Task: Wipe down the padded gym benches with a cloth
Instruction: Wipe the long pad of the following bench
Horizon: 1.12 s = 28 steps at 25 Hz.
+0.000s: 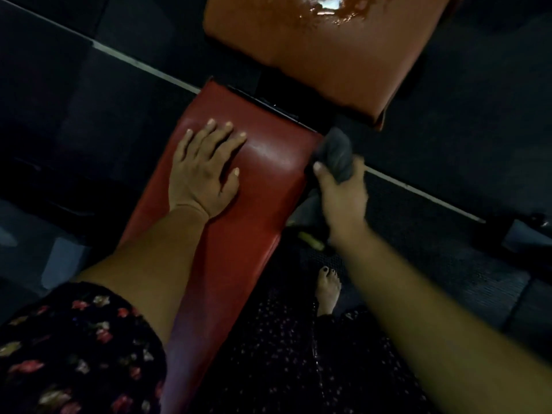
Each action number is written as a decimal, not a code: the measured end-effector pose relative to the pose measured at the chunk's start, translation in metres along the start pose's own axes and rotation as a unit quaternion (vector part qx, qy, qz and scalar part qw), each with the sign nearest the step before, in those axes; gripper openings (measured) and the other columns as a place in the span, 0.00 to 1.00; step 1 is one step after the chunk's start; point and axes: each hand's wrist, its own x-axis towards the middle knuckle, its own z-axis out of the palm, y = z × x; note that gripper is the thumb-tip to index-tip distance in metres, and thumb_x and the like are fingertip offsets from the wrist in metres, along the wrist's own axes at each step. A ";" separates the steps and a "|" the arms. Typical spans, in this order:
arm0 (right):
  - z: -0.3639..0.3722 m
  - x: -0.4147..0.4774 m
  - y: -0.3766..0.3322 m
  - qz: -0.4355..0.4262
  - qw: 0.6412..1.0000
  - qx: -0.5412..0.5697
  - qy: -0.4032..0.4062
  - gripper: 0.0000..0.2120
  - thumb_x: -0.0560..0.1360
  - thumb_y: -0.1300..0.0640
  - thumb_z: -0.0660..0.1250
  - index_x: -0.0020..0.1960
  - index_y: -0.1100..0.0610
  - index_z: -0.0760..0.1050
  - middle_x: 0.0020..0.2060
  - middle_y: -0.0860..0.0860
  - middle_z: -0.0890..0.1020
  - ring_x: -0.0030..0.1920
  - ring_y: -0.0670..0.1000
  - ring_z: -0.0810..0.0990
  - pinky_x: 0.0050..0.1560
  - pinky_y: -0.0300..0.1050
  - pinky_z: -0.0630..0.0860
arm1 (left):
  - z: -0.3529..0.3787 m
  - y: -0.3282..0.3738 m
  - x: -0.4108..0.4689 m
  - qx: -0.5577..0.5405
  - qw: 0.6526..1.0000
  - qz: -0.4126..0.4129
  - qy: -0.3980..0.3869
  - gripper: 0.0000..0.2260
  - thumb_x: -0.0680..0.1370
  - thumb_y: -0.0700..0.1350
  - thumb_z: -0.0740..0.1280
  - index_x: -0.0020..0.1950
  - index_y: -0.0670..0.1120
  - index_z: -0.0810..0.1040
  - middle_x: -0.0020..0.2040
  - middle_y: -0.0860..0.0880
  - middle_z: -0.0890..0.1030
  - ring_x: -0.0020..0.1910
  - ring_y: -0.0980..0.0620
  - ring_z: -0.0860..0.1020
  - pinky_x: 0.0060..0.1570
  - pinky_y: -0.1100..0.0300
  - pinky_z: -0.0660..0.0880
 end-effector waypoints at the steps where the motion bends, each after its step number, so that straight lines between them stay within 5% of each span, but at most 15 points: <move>1: 0.006 -0.028 0.017 0.015 1.000 0.012 0.000 0.18 0.73 0.47 0.71 0.60 0.46 0.70 0.53 0.49 0.80 0.52 0.52 0.79 0.55 0.49 0.77 | 0.000 0.000 0.000 -0.002 1.000 -0.001 0.002 0.24 0.78 0.53 0.56 0.74 0.50 0.69 0.73 0.46 0.70 0.75 0.45 0.63 0.76 0.47 0.53; 4: 0.014 -0.061 0.033 -0.013 0.999 0.006 -0.033 0.16 0.75 0.50 0.71 0.60 0.45 0.70 0.54 0.48 0.79 0.51 0.47 0.79 0.51 0.38 0.74 | 0.001 -0.003 0.000 -0.006 1.000 -0.001 0.012 0.24 0.79 0.54 0.55 0.74 0.50 0.70 0.73 0.46 0.71 0.75 0.45 0.64 0.75 0.48 0.52; 8: -0.002 0.005 0.023 -0.027 0.999 -0.025 -0.014 0.24 0.74 0.49 0.71 0.68 0.47 0.69 0.58 0.46 0.79 0.58 0.49 0.78 0.61 0.48 0.75 | 0.003 -0.003 -0.002 -0.006 1.000 0.004 0.029 0.24 0.79 0.54 0.55 0.74 0.49 0.69 0.73 0.45 0.70 0.74 0.45 0.65 0.75 0.46 0.55; 12: 0.023 -0.051 0.046 -0.001 0.999 0.030 -0.010 0.29 0.75 0.46 0.69 0.73 0.48 0.66 0.66 0.49 0.75 0.64 0.50 0.75 0.66 0.48 0.72 | 0.004 -0.008 0.001 0.001 0.999 0.008 0.039 0.24 0.77 0.52 0.59 0.72 0.48 0.71 0.70 0.43 0.73 0.70 0.41 0.69 0.71 0.43 0.61; 18: 0.015 -0.049 0.046 -0.020 1.000 0.014 -0.001 0.22 0.78 0.51 0.66 0.71 0.48 0.68 0.62 0.51 0.77 0.59 0.50 0.76 0.57 0.41 0.71 | -0.008 0.006 -0.006 0.017 1.000 0.018 0.020 0.23 0.76 0.53 0.61 0.69 0.46 0.75 0.63 0.43 0.78 0.59 0.38 0.75 0.60 0.44 0.71; 24: 0.013 -0.025 0.037 -0.040 0.999 0.000 0.008 0.27 0.77 0.50 0.67 0.74 0.51 0.66 0.64 0.53 0.77 0.61 0.53 0.77 0.55 0.39 0.71 | -0.017 0.036 -0.123 0.000 0.989 0.150 0.004 0.20 0.79 0.49 0.61 0.72 0.49 0.69 0.72 0.47 0.64 0.70 0.45 0.67 0.70 0.44 0.65; 28: 0.036 -0.131 0.099 -0.055 0.993 -0.094 -0.040 0.32 0.78 0.44 0.64 0.77 0.50 0.57 0.71 0.55 0.66 0.68 0.58 0.69 0.67 0.51 0.69 | -0.019 0.047 -0.186 -0.007 0.996 0.081 -0.032 0.20 0.81 0.48 0.59 0.73 0.48 0.67 0.73 0.45 0.70 0.72 0.46 0.66 0.71 0.45 0.64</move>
